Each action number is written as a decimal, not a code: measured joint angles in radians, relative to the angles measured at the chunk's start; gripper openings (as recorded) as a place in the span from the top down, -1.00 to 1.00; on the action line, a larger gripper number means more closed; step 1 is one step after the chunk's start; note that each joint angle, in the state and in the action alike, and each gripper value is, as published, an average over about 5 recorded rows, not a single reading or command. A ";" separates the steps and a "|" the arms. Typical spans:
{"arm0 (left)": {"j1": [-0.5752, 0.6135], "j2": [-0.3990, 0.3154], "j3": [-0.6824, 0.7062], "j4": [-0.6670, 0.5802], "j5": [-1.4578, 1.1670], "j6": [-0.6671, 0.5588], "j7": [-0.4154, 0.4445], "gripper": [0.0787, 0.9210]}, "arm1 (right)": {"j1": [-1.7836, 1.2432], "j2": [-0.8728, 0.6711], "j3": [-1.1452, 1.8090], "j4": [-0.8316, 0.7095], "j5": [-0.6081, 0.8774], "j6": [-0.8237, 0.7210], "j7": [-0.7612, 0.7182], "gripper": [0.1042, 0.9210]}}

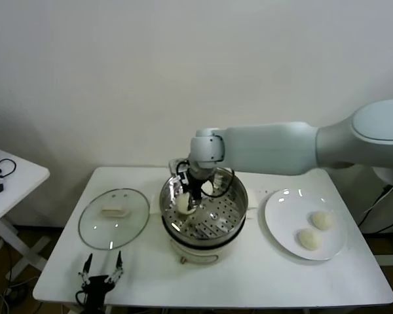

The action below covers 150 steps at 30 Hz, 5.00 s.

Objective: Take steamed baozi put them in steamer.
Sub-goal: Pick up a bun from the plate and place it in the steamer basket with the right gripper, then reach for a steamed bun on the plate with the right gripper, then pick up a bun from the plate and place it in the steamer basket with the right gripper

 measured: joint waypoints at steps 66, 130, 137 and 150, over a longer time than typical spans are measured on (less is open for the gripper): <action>0.003 -0.022 -0.012 0.019 0.022 -0.002 -0.012 -0.77 | -0.314 -0.746 0.039 -0.013 -0.608 0.257 -0.140 -0.39; 0.011 -0.051 -0.016 -0.003 0.035 -0.001 -0.016 -0.77 | 0.033 -0.224 0.032 0.451 -0.917 0.516 -0.175 -0.28; 0.012 -0.048 -0.017 -0.003 0.035 -0.004 -0.016 -0.77 | 0.031 -0.209 0.025 0.445 -0.920 0.518 -0.184 -0.35; 0.007 -0.047 -0.011 -0.004 0.038 -0.006 -0.013 -0.77 | 0.073 -0.229 0.005 0.433 -0.874 0.543 -0.209 -0.75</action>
